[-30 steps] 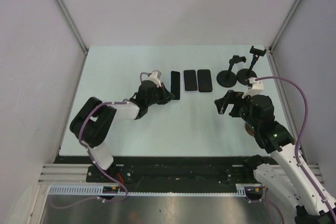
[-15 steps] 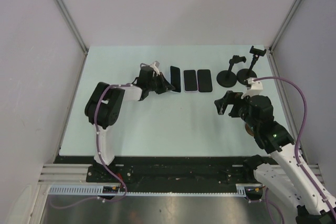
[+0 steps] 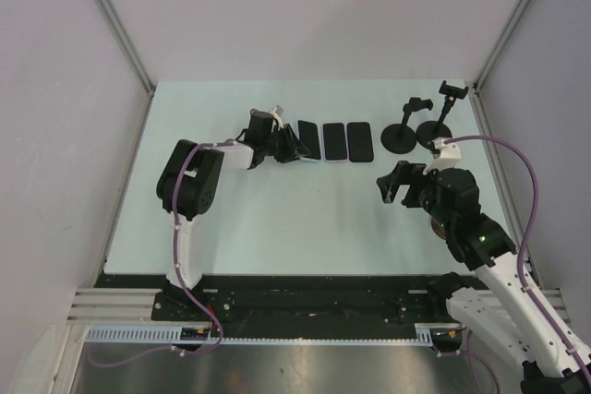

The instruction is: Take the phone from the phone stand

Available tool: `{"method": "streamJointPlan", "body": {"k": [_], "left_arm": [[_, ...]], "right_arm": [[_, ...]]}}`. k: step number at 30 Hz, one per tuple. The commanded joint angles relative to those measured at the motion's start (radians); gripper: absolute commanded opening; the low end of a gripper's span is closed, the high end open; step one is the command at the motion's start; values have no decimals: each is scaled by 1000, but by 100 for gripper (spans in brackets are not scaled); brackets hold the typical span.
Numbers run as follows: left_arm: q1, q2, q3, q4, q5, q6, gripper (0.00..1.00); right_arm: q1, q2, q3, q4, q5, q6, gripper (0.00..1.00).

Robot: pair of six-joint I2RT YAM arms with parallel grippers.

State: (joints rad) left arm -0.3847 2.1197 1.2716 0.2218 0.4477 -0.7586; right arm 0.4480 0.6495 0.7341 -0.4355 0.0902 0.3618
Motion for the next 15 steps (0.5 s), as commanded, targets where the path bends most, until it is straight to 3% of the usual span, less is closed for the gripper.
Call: {"method": "streamJointPlan", "body": {"k": [1, 6, 15], "left_arm": [[6, 19, 57, -54, -10, 28, 40], [6, 28, 101, -124, -56, 82, 59], [6, -12, 98, -174, -197, 154, 75]], "right_arm": [[4, -7, 1, 32, 14, -17, 99], [6, 2, 1, 38, 14, -17, 99], [4, 9, -1, 38, 11, -17, 99]]}}
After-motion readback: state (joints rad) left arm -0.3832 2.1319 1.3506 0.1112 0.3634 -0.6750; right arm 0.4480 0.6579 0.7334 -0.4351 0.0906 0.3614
